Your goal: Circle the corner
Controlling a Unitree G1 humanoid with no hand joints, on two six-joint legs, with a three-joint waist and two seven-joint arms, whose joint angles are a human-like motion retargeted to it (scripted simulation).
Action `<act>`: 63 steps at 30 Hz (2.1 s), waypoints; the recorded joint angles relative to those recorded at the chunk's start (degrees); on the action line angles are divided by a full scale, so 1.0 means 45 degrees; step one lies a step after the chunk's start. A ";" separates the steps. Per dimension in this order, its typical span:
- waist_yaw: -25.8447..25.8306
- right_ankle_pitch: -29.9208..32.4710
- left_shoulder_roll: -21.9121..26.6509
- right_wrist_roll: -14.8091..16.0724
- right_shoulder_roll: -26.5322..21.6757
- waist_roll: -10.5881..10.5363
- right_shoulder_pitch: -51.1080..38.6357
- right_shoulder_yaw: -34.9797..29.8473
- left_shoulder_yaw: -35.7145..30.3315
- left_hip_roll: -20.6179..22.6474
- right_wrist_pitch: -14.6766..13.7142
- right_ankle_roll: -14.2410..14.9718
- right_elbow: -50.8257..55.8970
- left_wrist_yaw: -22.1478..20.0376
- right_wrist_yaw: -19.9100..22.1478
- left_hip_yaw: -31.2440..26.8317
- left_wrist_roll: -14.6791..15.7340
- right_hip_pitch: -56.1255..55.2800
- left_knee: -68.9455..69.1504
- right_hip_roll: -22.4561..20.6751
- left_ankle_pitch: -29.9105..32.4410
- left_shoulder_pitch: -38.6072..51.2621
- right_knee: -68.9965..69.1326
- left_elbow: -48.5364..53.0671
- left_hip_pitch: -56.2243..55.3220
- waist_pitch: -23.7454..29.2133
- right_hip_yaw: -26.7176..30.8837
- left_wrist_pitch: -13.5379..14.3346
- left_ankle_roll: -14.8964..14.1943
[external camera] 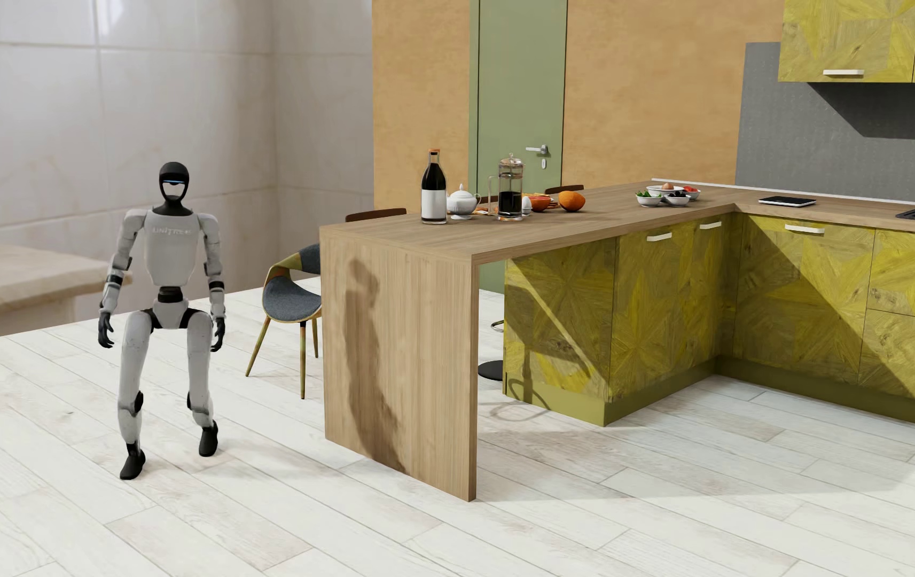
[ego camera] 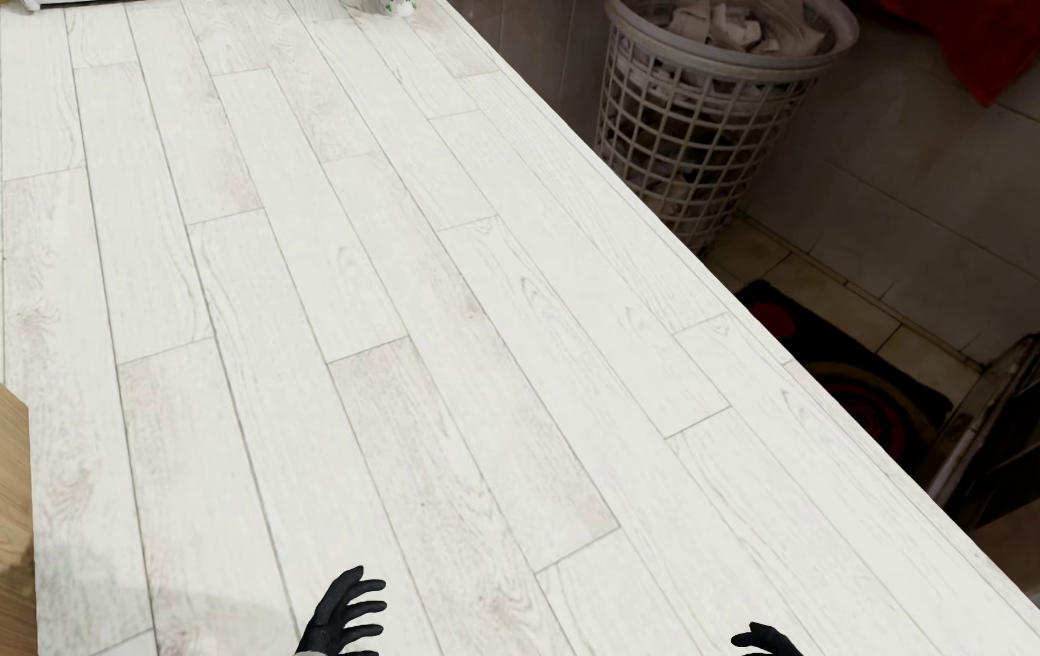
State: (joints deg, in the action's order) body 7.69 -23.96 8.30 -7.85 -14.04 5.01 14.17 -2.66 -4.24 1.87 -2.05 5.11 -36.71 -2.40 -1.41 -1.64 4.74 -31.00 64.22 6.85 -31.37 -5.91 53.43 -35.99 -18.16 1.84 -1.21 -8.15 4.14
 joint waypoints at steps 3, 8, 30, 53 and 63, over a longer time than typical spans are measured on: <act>0.1327 -0.0758 0.0111 0.1639 0.0214 -0.1357 -0.1961 0.0288 0.1016 -0.0748 0.0494 0.0553 0.1261 0.1713 0.2279 0.1297 0.0291 0.2534 0.1466 0.0364 0.1736 -0.1491 -0.1291 0.0318 -0.2179 0.0339 -0.0979 0.0446 0.0311; -0.0118 0.0991 0.0291 0.1368 0.1059 -0.1430 -0.1335 -0.0662 -0.0295 0.0077 -0.1024 0.1568 0.0580 -0.0234 0.2259 0.0542 -0.0694 -0.1826 -0.2767 -0.0595 -0.0684 -0.2097 0.3298 -0.0756 -0.0216 0.0445 0.0757 0.0122 -0.0032; 0.1865 -0.0180 0.0698 0.1846 0.1299 -0.2655 -0.3413 -0.1276 0.0351 -0.1288 -0.0330 0.0421 0.1052 0.0572 0.2362 0.1096 -0.1033 0.1245 -0.1881 0.0599 0.0603 -0.3192 0.0439 -0.0564 -0.2445 0.0095 -0.1153 0.0126 -0.0568; 0.1668 0.1405 0.0701 0.2026 0.1516 -0.2210 -0.3602 -0.1175 -0.0252 -0.0807 -0.0975 0.1070 0.0409 0.0770 0.2639 0.0940 -0.1635 0.0150 -0.1983 0.0157 0.0545 -0.3125 0.2463 -0.1433 -0.2194 0.0093 -0.0065 -0.0051 -0.0400; 0.2308 -0.1537 0.0152 0.2293 0.0738 -0.2076 -0.2996 -0.0680 0.0699 -0.0832 0.1423 -0.0214 0.1225 0.1386 0.2295 0.1528 0.0355 0.3458 -0.0054 0.0043 0.0400 -0.2446 -0.1601 0.0526 -0.3080 -0.0353 -0.1969 0.0530 -0.0508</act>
State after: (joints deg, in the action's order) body 18.08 -30.88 8.99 2.46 -10.72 -4.33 0.69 -5.72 -1.10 -1.87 4.35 4.15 -31.20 3.83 8.91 5.23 6.34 -15.44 63.98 7.05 -29.57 -16.92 46.22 -33.62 -32.01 0.25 -10.07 -5.76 1.85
